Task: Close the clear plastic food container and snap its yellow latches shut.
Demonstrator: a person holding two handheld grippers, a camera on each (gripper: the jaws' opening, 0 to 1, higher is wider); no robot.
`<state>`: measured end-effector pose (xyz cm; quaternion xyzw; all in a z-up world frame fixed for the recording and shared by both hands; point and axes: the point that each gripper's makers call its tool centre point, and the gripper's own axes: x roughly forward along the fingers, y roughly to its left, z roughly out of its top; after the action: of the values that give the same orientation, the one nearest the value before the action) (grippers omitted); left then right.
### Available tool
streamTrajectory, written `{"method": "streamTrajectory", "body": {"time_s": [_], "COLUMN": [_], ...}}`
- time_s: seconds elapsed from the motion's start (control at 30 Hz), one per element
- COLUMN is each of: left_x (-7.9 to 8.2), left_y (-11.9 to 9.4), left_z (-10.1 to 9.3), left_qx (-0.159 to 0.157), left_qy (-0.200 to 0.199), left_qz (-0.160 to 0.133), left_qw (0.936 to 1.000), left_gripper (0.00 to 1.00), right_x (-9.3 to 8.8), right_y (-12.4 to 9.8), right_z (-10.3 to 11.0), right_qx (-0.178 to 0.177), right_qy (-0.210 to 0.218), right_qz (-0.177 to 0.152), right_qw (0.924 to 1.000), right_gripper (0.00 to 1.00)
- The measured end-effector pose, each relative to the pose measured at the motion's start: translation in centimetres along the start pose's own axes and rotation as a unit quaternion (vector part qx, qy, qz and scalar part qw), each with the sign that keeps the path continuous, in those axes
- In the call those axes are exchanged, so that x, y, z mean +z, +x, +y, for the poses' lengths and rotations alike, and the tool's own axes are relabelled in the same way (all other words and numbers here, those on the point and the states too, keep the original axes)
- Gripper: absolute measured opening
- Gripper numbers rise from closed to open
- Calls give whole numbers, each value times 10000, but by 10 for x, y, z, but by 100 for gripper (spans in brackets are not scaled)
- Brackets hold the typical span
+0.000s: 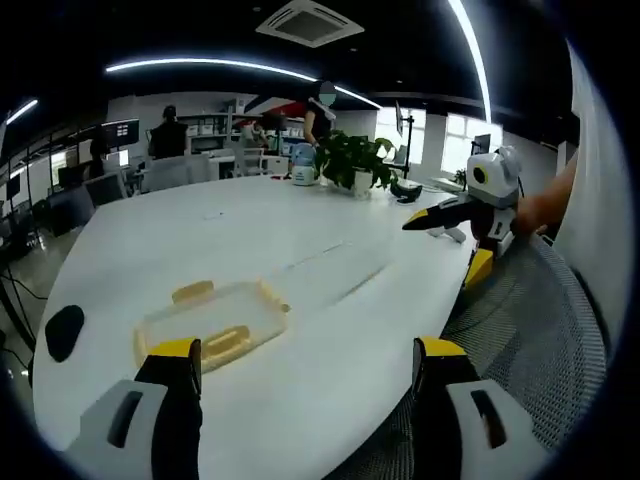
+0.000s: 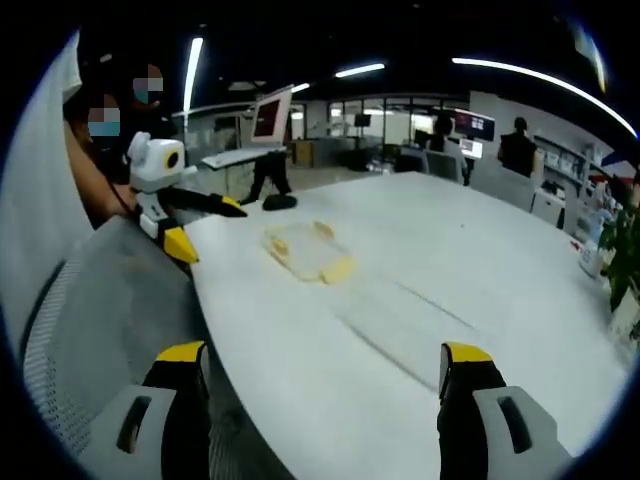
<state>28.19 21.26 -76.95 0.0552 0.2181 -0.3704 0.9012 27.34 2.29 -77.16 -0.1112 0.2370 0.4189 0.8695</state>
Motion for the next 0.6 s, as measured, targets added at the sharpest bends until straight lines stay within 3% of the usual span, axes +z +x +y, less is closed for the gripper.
{"method": "streamTrajectory", "body": {"time_s": [0.6], "left_x": [6], "left_y": [-2], "left_z": [0], "left_qx": [16], "left_qy": [23], "left_qz": [-142], "left_qw": [9999], "left_gripper": [89], "right_x": [0], "right_y": [0], "right_z": [3], "right_qx": [69], "right_qy": [43], "right_qz": [6], "right_qw": [10000], "right_gripper": [96]}}
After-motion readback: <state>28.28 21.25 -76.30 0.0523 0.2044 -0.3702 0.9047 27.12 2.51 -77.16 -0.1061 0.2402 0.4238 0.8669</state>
